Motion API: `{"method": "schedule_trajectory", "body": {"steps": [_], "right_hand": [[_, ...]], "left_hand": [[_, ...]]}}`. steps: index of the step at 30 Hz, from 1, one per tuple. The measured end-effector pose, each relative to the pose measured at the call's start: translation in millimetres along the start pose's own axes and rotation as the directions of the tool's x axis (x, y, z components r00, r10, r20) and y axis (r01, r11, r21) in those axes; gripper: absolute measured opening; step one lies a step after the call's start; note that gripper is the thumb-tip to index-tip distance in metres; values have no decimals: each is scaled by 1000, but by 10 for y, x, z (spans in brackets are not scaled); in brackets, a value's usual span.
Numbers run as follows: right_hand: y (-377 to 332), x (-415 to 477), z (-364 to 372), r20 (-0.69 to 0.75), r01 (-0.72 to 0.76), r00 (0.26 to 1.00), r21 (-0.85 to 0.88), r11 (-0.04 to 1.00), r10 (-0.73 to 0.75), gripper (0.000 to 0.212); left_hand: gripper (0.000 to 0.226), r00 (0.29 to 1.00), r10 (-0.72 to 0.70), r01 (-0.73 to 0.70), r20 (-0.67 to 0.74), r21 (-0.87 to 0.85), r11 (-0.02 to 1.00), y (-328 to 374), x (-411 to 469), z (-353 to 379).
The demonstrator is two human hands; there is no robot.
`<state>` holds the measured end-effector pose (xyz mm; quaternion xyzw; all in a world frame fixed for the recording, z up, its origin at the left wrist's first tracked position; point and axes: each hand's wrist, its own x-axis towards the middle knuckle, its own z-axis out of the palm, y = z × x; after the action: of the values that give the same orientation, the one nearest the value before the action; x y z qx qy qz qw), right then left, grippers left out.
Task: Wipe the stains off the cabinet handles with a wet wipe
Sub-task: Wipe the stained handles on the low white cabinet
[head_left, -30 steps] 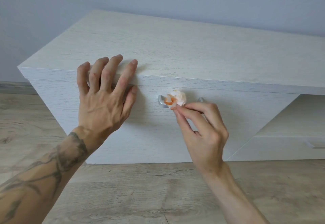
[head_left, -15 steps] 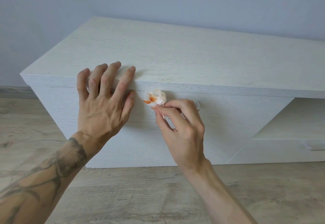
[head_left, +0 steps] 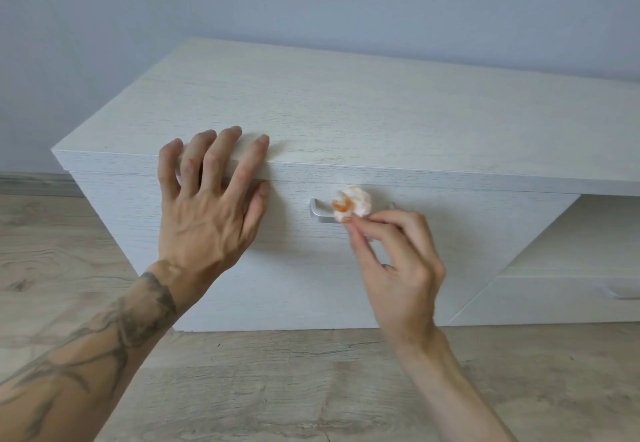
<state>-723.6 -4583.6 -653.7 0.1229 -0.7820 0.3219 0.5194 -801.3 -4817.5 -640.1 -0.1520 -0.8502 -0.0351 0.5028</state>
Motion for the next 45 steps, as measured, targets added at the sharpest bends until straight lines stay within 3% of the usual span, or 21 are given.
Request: {"method": "schedule_trajectory", "body": {"steps": [3, 10, 19, 25, 31, 36, 41, 45], "right_hand": [[46, -19, -131, -53, -53, 997, -38, 998, 51, 5], [-198, -6, 217, 75, 89, 993, 20, 996, -90, 6], [86, -43, -238, -111, -160, 982, -42, 986, 154, 9], [-185, 43, 51, 105, -71, 992, 51, 996, 66, 13], [143, 68, -333, 19, -207, 978, -48, 977, 208, 13], [37, 418, -686, 156, -444, 882, -42, 895, 445, 14], [-259, 1293, -1262, 310, -750, 629, 1, 661, 713, 10], [-508, 2262, -1874, 318, -802, 548, -63, 594, 774, 10]], "left_hand": [[48, 1000, -3, 3, 7, 7, 1000, 14, 4, 1], [48, 1000, -2, 2, -4, 7, 1000, 14, 6, -5], [49, 999, -13, 14, 53, -8, 1000, 33, 17, -63], [46, 998, -14, 14, 65, 1, 1000, 59, 26, -108], [44, 994, -12, 13, 109, -11, 1000, 76, 58, -235], [43, 955, -37, 52, 294, -44, 998, 161, 229, -573], [47, 774, 13, 72, 633, -109, 991, 356, 887, -1159], [55, 671, 146, 41, 727, -233, 972, 605, 1874, -1641]]}}
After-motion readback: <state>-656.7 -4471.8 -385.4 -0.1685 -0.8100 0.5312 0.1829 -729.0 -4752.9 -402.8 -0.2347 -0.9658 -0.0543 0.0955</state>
